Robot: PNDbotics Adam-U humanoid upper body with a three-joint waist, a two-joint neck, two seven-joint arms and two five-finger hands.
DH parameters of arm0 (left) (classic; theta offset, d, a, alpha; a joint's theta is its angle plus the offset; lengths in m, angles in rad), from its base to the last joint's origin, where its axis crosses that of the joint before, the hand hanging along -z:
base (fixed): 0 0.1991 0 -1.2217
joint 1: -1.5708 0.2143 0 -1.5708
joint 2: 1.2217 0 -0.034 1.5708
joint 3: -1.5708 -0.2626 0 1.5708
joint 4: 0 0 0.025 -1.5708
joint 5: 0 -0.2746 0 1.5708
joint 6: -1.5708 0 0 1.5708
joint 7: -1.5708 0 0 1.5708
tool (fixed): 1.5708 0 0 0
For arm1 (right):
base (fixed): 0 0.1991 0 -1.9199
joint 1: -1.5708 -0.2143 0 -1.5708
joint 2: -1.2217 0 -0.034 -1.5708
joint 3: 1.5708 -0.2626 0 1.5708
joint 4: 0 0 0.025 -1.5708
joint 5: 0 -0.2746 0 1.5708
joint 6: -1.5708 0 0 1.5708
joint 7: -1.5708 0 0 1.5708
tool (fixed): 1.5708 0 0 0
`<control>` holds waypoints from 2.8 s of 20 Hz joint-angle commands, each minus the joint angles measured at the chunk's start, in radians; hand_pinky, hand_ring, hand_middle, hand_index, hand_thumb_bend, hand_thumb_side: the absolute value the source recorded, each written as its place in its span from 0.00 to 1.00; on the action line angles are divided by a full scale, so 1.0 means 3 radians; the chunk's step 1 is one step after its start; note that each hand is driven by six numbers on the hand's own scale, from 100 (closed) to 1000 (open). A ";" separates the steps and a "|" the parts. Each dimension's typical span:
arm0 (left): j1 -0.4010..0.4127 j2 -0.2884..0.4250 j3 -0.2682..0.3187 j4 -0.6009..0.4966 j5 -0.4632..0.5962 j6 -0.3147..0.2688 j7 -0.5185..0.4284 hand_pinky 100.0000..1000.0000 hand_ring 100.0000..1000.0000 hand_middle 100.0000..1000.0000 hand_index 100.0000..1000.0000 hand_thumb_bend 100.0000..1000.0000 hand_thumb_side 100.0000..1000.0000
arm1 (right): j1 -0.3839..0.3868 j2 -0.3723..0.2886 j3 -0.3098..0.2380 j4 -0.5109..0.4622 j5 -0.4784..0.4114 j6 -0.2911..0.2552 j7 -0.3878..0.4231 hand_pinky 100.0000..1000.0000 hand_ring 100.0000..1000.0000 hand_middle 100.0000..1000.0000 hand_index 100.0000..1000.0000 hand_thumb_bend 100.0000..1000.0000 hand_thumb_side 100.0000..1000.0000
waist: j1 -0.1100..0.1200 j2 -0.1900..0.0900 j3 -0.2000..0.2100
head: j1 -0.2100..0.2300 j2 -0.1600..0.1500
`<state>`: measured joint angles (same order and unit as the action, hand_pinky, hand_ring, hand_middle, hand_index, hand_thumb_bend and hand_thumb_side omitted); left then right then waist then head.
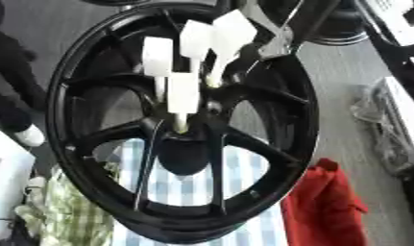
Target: Pull the pin out of the wheel hub.
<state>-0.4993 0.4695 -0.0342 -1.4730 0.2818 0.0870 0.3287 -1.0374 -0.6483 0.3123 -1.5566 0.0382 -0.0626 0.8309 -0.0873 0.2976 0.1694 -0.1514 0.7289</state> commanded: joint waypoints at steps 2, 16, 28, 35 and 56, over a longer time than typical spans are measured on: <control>-0.0010 0.0132 0.0014 -0.0032 -0.0009 0.0000 -0.0001 0.71 0.83 0.74 0.75 0.00 0.86 | -0.0031 -0.0162 -0.0205 -0.0108 -0.0141 0.0059 -0.0117 0.70 0.55 0.43 0.36 0.20 0.00 | 0.0029 -0.0112 -0.0024 | -0.0010 0.0019; 0.0035 0.0176 0.0036 -0.0069 -0.0003 -0.0010 0.0021 0.71 0.83 0.74 0.75 0.00 0.86 | 0.0689 -0.0894 -0.1133 -0.0268 -0.0679 0.0205 -0.1049 0.70 0.55 0.44 0.36 0.18 0.00 | 0.0007 -0.0149 -0.0154 | 0.0110 0.0050; 0.0056 0.0209 0.0093 -0.0128 0.0006 -0.0034 0.0079 0.71 0.83 0.74 0.75 0.00 0.85 | 0.2774 -0.0991 -0.2222 -0.0706 -0.0479 0.0168 -0.2153 0.71 0.56 0.45 0.37 0.15 0.00 | 0.0013 -0.0109 -0.0287 | 0.0338 0.0048; 0.0076 0.0239 0.0115 -0.0133 0.0019 -0.0040 0.0105 0.71 0.83 0.74 0.75 0.00 0.85 | 0.3499 -0.0451 -0.2504 -0.0670 0.0101 0.0332 -0.2429 0.77 0.63 0.54 0.50 0.34 0.00 | 0.0059 -0.0087 -0.0313 | 0.0407 0.0024; 0.0055 0.0183 0.0091 -0.0157 0.0028 -0.0045 0.0085 0.71 0.83 0.74 0.76 0.00 0.85 | 0.3347 -0.0128 -0.2703 -0.0463 0.0054 0.0271 -0.2749 0.90 0.77 0.79 0.76 0.04 0.31 | 0.0093 -0.0104 -0.0291 | 0.0352 0.0045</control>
<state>-0.4674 0.5081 -0.0104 -1.4970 0.2898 0.0761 0.3556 -0.0262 -0.6672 -0.4909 -1.6697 0.0772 0.0197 0.0282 -0.0634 0.2856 0.0821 -0.0398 0.7447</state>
